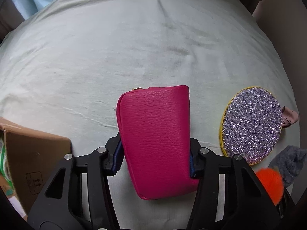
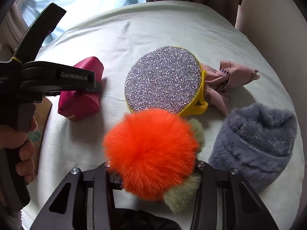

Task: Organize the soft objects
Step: 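Grasp the pink pouch with the left tool while the right grasps the orange pompom, then carry the pink pouch and orange pompom into the box and release both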

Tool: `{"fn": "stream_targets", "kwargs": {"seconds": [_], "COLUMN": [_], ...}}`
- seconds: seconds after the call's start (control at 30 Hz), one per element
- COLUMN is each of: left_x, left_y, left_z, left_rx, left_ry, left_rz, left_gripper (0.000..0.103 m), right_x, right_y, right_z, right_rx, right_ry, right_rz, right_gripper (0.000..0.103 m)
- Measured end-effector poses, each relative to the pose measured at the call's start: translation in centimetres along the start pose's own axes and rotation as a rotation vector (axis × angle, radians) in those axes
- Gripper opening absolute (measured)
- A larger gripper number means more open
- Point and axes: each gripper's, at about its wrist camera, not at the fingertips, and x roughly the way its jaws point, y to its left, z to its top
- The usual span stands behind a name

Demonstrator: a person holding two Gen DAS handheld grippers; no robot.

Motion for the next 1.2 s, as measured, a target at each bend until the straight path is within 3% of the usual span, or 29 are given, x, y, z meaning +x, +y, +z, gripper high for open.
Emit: {"fn": "stream_targets", "kwargs": {"seconds": [0.4, 0.73, 0.97, 1.2], "left_x": [-6.5, -18.1, -26.5, -32.9], "left_y": [-0.2, -0.3, 2.1, 7.0], "left_z": [-0.7, -1.6, -2.8, -4.0], "left_rx": [-0.018, -0.021, -0.046, -0.084], "left_ry": [-0.057, -0.149, -0.206, -0.254], "left_rz": [-0.011, -0.045, -0.047, -0.038], "left_gripper": [0.045, 0.045, 0.045, 0.045], "right_x": [-5.4, -15.4, -22.9, -27.9], "right_y": [0.7, 1.2, 3.3, 7.8], "right_z": [1.1, 3.1, 5.4, 7.6], "right_rx": [-0.021, -0.026, -0.057, -0.100], "right_ry": [-0.087, -0.190, -0.246, -0.271], "right_rz": [0.012, -0.006, 0.009, 0.037], "right_gripper": [0.039, 0.038, 0.038, 0.038]}}
